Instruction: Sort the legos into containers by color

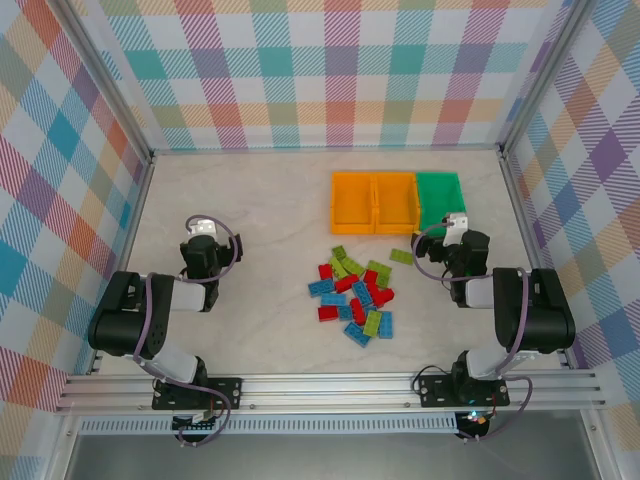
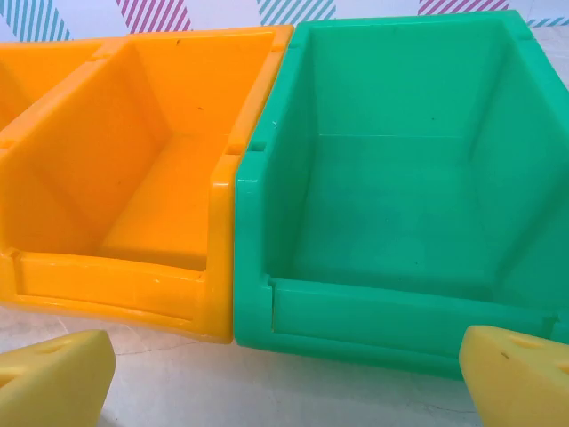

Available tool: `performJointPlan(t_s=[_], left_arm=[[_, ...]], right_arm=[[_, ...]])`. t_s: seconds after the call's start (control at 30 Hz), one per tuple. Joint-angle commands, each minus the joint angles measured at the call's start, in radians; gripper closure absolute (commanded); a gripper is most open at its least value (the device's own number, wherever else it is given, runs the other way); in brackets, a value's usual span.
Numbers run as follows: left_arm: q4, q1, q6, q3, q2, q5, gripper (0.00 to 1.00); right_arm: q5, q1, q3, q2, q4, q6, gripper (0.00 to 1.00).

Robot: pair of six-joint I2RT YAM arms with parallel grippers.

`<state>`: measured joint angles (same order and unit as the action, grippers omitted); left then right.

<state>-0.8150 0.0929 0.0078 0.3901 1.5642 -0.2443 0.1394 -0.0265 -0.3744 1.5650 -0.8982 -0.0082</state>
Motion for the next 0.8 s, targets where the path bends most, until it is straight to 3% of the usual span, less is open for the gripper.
performJointPlan(t_s=[0.0, 0.13, 0.23, 0.63, 0.77], left_arm=[[-0.023, -0.002, -0.011, 0.012, -0.001, 0.008, 0.0], [-0.023, -0.002, -0.011, 0.012, -0.002, 0.007, 0.0], [-0.023, -0.002, -0.01, 0.013, -0.002, 0.007, 0.0], [-0.023, -0.002, -0.011, 0.012, -0.001, 0.007, 0.0], [-0.023, -0.002, -0.01, 0.012, -0.002, 0.008, 0.0]], right_arm=[[0.047, 0.005, -0.001, -0.01, -0.035, -0.005, 0.0], [0.12, 0.002, 0.013, -0.01, -0.067, -0.03, 0.0], [-0.037, 0.003, -0.023, -0.011, 0.008, 0.024, 0.0], [-0.075, 0.005, -0.012, -0.016, -0.011, 0.047, 0.0], [-0.211, 0.012, 0.014, -0.233, 0.126, 0.076, 0.0]])
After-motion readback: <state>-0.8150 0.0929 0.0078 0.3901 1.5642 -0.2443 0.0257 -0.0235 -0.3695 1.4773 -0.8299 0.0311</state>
